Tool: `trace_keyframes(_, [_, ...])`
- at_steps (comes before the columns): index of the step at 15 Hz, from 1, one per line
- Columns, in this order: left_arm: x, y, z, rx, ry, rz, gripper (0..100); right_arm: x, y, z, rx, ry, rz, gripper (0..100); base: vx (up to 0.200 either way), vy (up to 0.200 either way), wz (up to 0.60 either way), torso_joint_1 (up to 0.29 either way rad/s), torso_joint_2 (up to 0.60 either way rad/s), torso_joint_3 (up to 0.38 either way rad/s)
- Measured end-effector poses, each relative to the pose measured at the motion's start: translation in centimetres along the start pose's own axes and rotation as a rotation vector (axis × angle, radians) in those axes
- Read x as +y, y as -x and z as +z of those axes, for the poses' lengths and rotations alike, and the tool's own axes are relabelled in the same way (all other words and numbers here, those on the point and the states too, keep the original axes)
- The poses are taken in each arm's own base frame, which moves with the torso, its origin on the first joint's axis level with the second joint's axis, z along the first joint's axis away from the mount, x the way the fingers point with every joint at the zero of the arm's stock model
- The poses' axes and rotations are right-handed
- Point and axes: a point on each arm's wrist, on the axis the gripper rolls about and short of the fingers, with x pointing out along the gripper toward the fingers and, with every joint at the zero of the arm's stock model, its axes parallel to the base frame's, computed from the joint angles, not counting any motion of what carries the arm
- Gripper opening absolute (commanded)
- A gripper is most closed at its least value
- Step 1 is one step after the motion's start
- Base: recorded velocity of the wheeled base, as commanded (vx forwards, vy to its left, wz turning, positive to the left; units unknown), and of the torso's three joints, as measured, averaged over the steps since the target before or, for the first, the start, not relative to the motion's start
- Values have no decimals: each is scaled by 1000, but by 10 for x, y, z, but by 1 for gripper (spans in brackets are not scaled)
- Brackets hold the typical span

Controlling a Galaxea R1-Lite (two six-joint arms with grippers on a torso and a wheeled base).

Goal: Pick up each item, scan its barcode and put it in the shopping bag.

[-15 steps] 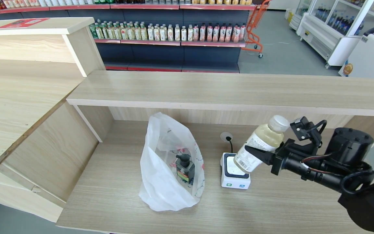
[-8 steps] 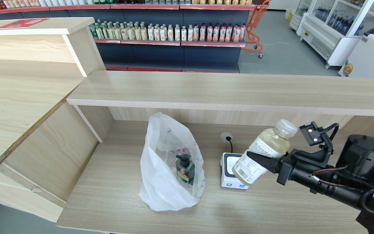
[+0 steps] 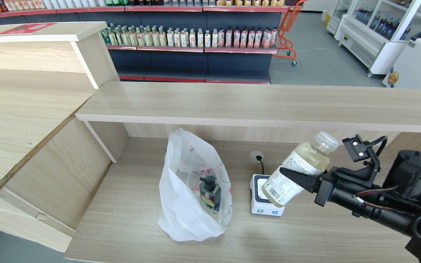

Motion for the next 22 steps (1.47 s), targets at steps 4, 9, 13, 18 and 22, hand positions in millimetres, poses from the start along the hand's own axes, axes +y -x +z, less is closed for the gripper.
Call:
trace_keyframes(4, [0,0,0,0,0,-2,100,-1,-2,-1,35,-27,-6,0,0,0,0,0,0,0])
trace_keyframes(9, [0,0,0,0,0,-1,100,7,-2,-6,70,-40,13,0,0,0,0,0,0,0])
trace_keyframes(13, [0,0,0,0,0,-2,100,18,-6,-13,98,-2,51,0,0,0,0,0,0,0])
trace_keyframes(18, [0,0,0,0,0,-1,100,-10,-37,-7,47,119,5,0,0,0,0,0,0,0])
trace_keyframes(22, [0,0,0,0,0,-1,100,-29,-65,-21,64,241,2,0,0,0,0,0,0,0])
